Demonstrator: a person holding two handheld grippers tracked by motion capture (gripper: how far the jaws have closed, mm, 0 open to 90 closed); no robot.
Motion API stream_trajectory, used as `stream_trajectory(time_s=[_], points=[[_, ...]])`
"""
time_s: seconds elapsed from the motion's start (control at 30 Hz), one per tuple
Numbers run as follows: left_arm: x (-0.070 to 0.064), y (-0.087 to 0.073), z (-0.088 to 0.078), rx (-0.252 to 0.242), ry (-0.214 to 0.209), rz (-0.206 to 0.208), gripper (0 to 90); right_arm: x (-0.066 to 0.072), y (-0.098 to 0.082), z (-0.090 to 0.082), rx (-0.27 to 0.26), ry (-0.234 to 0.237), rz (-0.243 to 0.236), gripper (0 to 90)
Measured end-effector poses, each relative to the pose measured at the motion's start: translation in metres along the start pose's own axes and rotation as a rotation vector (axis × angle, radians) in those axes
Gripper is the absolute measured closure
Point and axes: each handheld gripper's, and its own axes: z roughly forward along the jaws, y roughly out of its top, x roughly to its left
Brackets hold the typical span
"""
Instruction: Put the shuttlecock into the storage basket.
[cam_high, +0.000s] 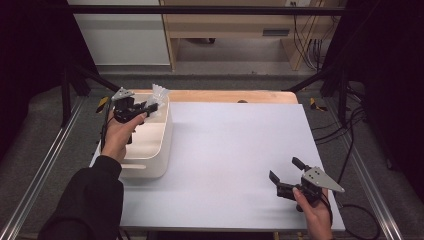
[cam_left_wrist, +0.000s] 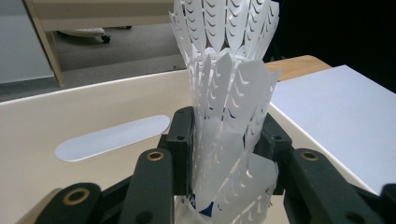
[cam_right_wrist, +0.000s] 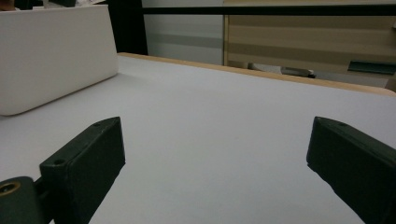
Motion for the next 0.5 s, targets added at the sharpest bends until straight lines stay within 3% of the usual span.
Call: stream_trajectory(time_s=[0.5], points=[[0.0035, -0.0038, 0.0013, 0.039, 0.020, -0.020, 63.9, 0.0007, -0.0001, 0.0003, 0.003, 0.002, 0.003, 4.6]])
